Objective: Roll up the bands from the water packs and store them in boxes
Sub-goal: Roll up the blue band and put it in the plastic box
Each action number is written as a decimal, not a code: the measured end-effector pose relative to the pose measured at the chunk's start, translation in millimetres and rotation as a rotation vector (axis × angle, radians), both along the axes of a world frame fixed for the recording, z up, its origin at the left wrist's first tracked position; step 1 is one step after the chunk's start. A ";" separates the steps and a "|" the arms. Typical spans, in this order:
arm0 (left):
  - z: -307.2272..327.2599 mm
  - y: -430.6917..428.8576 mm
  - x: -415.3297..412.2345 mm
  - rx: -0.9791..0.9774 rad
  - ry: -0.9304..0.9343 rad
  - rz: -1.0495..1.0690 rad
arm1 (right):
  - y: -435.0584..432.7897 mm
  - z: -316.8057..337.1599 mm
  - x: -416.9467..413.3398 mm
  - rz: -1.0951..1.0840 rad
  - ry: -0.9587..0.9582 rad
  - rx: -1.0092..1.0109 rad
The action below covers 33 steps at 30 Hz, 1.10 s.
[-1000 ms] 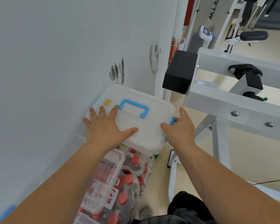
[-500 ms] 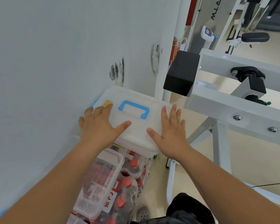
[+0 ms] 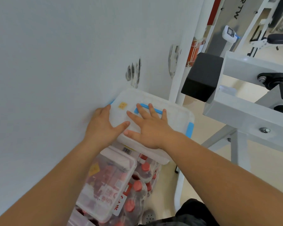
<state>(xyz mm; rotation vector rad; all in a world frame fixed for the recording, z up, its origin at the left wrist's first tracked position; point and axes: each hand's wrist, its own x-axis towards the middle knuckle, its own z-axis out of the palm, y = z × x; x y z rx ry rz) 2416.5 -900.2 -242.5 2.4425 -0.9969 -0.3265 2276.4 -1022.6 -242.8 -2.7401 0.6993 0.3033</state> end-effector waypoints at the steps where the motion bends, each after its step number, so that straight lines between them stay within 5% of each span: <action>1: 0.7 0.1 0.4 0.015 -0.009 -0.003 | -1.7 -1.5 -0.3 -0.013 -0.007 0.012; 8: -0.4 -1.2 6.2 -0.021 0.012 0.034 | -11.2 -7.4 -12.8 -0.014 -0.031 0.002; 14: 0.6 -1.6 6.2 -0.145 0.307 0.084 | -7.5 -11.3 -13.9 -0.021 -0.061 -0.019; 19: -6.6 -4.3 6.8 -0.175 0.111 0.031 | -7.7 -9.4 -13.0 -0.024 -0.052 -0.009; 33: 5.6 -5.7 20.4 -0.171 -0.050 -0.088 | 3.3 -9.2 18.5 -0.103 -0.054 0.011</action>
